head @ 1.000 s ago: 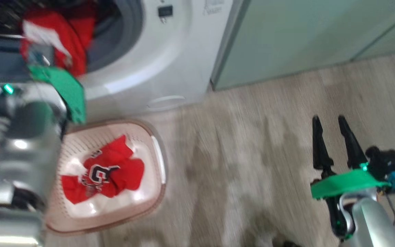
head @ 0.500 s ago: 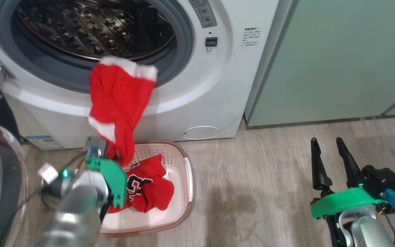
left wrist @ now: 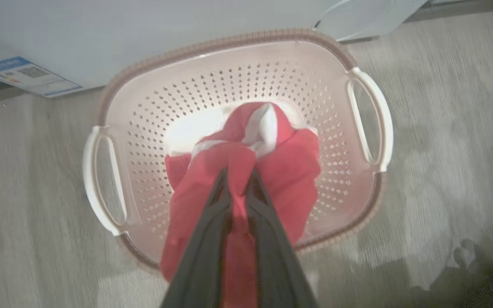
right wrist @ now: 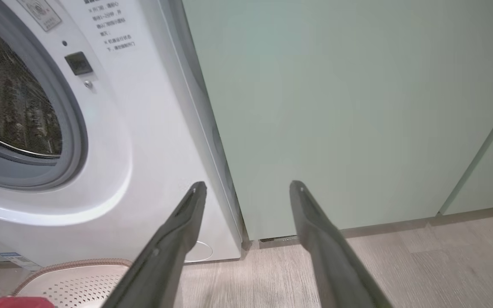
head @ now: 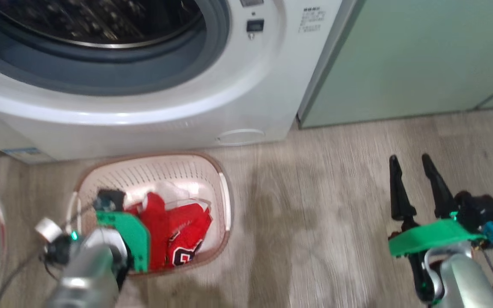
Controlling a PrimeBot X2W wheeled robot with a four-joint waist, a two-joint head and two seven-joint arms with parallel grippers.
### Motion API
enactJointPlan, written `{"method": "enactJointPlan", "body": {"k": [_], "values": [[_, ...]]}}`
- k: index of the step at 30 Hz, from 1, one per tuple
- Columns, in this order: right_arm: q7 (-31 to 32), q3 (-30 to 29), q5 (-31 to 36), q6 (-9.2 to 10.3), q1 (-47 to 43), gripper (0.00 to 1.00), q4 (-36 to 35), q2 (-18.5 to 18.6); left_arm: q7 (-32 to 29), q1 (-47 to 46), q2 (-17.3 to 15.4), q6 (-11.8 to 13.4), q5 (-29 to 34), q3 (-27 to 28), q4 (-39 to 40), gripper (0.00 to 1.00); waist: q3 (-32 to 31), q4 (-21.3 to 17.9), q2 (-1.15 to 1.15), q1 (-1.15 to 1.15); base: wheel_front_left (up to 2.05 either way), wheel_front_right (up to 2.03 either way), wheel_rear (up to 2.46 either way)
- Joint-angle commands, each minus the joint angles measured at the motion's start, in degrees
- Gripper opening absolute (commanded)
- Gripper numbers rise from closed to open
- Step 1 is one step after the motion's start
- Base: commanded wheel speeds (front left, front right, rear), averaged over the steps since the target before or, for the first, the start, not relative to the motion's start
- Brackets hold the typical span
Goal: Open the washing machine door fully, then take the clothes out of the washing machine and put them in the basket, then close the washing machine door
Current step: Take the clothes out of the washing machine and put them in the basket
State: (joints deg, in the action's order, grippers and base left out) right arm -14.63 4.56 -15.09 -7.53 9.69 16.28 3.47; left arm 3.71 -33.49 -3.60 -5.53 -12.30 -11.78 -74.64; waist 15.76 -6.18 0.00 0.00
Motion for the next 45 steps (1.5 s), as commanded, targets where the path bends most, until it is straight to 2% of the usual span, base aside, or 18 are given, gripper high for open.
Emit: {"method": "enactJointPlan", "body": {"k": [1,3,12,17,22,23,24,26,34,39,45], "values": [[-0.37,0.91,0.57,0.04,1.78,1.00,-2.09,0.49,1.01,-3.02,-2.29,0.22,-0.47,1.70,1.03,0.00,3.02,-1.18,0.00,0.00,0.00,0.00,0.00],[-0.37,0.70,0.76,0.04,3.10,1.00,-2.58,0.44,1.44,-5.94,-3.10,0.37,-1.03,2.07,1.07,0.00,6.59,-1.71,0.00,0.00,0.00,0.00,0.00],[-0.37,1.11,0.90,0.04,7.32,1.00,-3.84,0.03,-0.67,-9.92,-5.28,0.94,-2.90,3.13,0.81,0.00,14.69,-4.35,0.00,0.00,0.00,0.00,0.00],[-0.37,0.94,1.00,0.04,8.86,1.00,-4.36,-0.17,-3.38,-9.68,-5.34,1.45,-4.54,4.09,0.73,0.00,17.70,-5.12,0.00,0.00,0.00,0.00,0.00],[-0.37,0.47,1.23,0.04,9.48,1.00,-4.55,-0.30,-2.20,-9.28,-5.23,2.03,-5.31,4.34,0.70,0.00,18.69,-5.03,0.00,0.00,0.00,0.00,0.00],[-0.37,0.38,1.30,0.04,9.48,1.00,-4.40,-0.31,-1.28,-9.12,-5.07,2.11,-5.41,4.35,0.70,0.12,18.46,-4.89,0.00,0.00,0.00,0.00,0.00],[-0.37,0.31,1.39,0.04,9.47,1.00,-4.17,-0.32,-0.80,-8.79,-4.90,2.21,-5.45,4.27,0.70,0.37,18.09,-4.73,0.00,0.00,0.00,0.00,0.00],[-0.37,0.23,1.48,0.04,9.36,1.00,-3.81,-0.32,0.49,-7.96,-4.49,2.32,-5.71,4.28,0.69,1.00,16.83,-4.32,0.00,0.00,0.00,0.00,0.00],[-0.37,0.47,1.30,0.04,7.11,1.00,-2.48,0.02,8.54,-5.46,-3.04,0.63,-7.36,4.80,0.69,1.00,9.15,-1.89,0.00,0.00,0.00,0.00,0.00],[-0.37,1.04,0.81,0.04,5.02,1.00,-1.61,-0.04,11.04,-2.99,-2.57,-0.92,-8.82,5.50,2.25,1.00,2.45,-0.37,0.00,0.00,0.00,0.00,0.00],[-0.37,1.29,0.28,0.04,1.73,1.00,-1.27,-0.17,11.26,2.83,-3.99,-1.61,-8.94,8.17,15.11,1.00,-4.32,1.12,0.00,0.00,0.00,0.00,0.00]]}}
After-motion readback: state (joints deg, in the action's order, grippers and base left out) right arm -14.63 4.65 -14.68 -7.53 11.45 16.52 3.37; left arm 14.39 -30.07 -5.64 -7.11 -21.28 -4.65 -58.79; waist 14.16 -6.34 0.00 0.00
